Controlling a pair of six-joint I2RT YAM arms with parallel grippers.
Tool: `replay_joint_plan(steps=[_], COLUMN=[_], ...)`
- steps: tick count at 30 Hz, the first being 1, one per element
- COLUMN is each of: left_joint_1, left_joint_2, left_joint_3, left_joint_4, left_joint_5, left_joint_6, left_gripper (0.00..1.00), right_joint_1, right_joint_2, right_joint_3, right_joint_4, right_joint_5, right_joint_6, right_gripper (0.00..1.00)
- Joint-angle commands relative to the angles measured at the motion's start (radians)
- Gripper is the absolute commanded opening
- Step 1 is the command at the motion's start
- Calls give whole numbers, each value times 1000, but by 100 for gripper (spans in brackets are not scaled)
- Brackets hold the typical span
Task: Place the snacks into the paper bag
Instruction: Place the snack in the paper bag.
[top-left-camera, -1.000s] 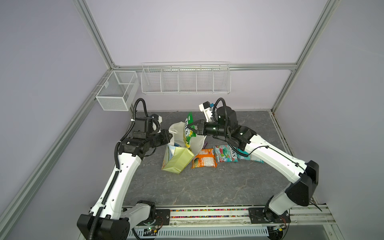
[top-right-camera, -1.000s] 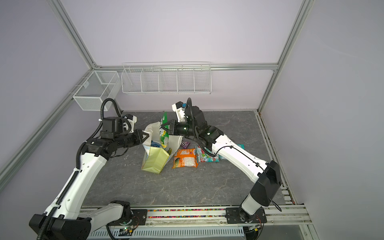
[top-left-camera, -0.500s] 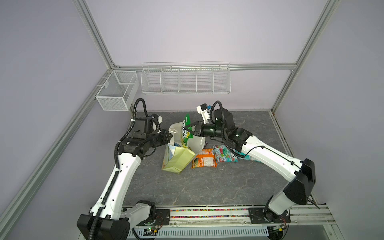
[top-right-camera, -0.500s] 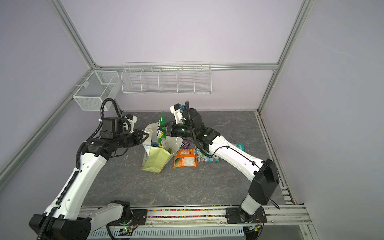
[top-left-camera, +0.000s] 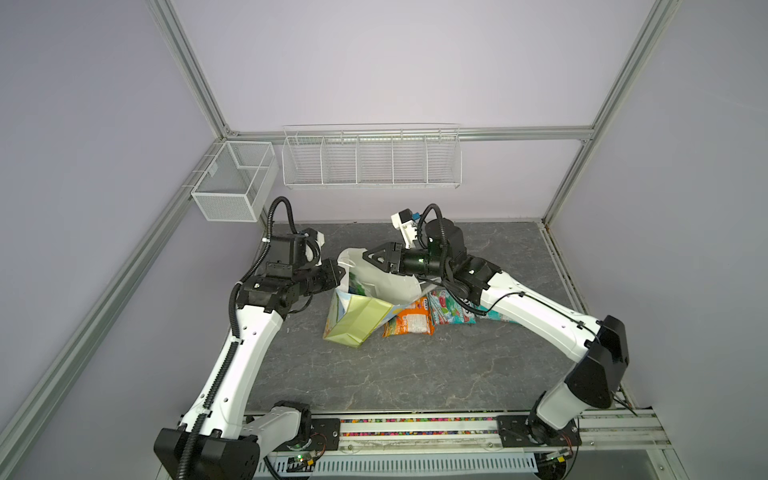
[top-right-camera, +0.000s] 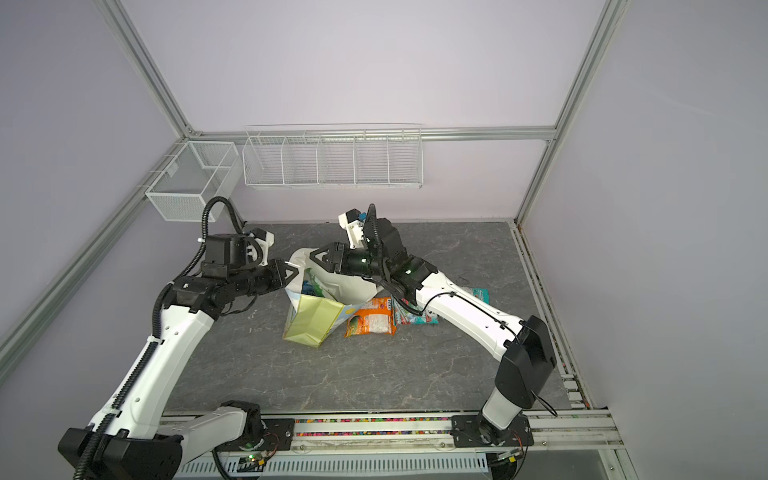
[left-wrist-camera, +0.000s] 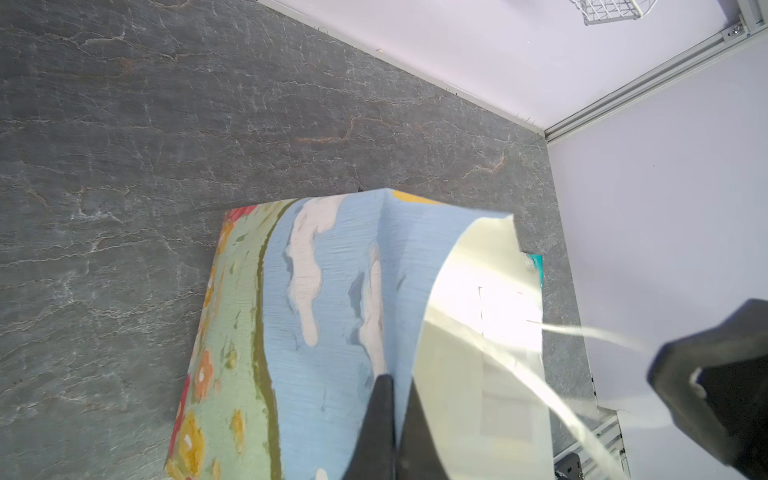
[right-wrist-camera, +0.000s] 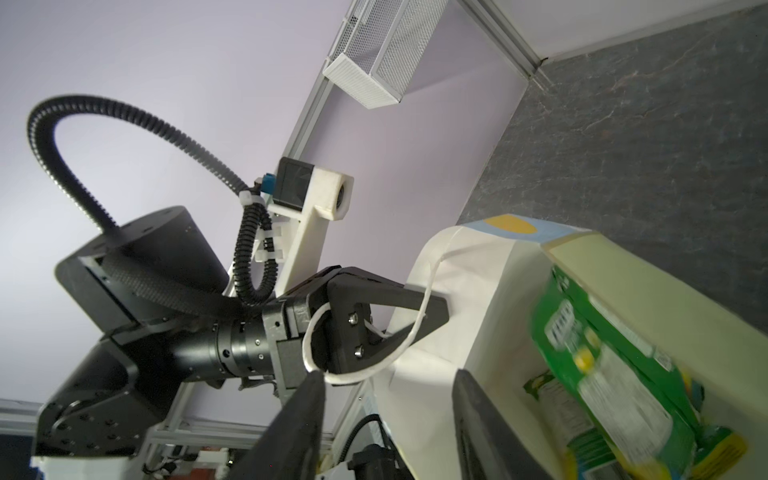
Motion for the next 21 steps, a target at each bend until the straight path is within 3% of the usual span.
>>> replay_joint_plan(steps=[1, 7, 16, 21], left_joint_1=[-1, 0, -1, -1], left_joint_2=[-16, -15, -14, -11], left_joint_3=[36, 34, 28, 25], left_joint_4=[19, 22, 29, 35], left_joint_5=[9, 7, 7, 11], left_joint_6=[0, 0, 4, 2], left_gripper=[0, 0, 0, 0], right_joint_1=[5, 5, -14, -59], right_joint_2=[-53, -138, -299, -379], right_joint_3=[-15, -12, -67, -115], right_joint_4=[-6, -102, -285, -347], right_joint_5=[4, 49, 207, 233], right_joint_6=[-30, -104, -221, -251], right_gripper=[60, 63, 76, 78])
